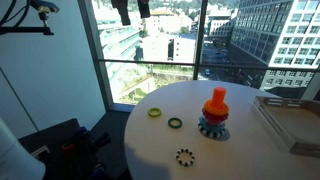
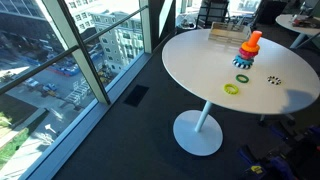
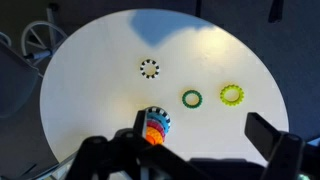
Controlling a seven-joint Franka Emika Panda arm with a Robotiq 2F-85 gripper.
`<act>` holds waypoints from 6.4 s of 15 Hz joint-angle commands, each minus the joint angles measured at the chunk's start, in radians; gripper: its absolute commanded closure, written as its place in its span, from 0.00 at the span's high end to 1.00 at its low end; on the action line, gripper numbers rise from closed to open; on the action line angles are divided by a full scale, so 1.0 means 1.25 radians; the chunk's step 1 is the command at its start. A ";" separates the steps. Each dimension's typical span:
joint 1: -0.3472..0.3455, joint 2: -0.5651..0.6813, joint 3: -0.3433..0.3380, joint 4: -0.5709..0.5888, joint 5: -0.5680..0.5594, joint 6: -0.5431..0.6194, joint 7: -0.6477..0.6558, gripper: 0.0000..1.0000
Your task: Pick up the lime green ring and put it on the ring holder
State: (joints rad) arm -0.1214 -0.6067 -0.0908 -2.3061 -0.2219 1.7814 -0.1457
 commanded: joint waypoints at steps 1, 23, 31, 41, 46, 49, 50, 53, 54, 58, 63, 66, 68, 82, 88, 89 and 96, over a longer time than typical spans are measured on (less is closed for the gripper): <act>0.010 -0.001 -0.007 0.003 -0.004 -0.003 0.004 1.00; 0.013 0.313 -0.065 0.119 0.127 0.059 -0.058 1.00; 0.023 0.391 -0.026 0.079 0.181 0.165 0.011 1.00; 0.041 0.404 0.013 0.008 0.175 0.263 0.113 1.00; 0.040 0.405 0.012 0.007 0.175 0.263 0.113 1.00; 0.044 0.415 0.014 0.007 0.179 0.274 0.107 1.00; 0.045 0.421 0.016 0.008 0.181 0.276 0.104 1.00; 0.052 0.443 0.024 0.011 0.174 0.297 0.112 1.00; 0.054 0.451 0.027 0.011 0.170 0.309 0.116 1.00; 0.066 0.506 0.039 0.008 0.166 0.368 0.132 1.00; 0.078 0.580 0.044 0.008 0.152 0.440 0.150 1.00; 0.086 0.623 0.045 0.009 0.151 0.473 0.164 1.00; 0.093 0.649 0.045 0.010 0.147 0.492 0.173 1.00; 0.123 0.732 0.031 0.011 0.093 0.534 0.268 1.00; 0.122 0.751 0.033 0.013 0.108 0.579 0.260 1.00; 0.122 0.752 0.033 0.012 0.109 0.584 0.259 1.00; 0.127 0.760 0.034 0.013 0.109 0.610 0.258 1.00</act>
State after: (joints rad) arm 0.0285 0.3351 -0.0437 -2.3005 -0.0838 2.5298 0.1600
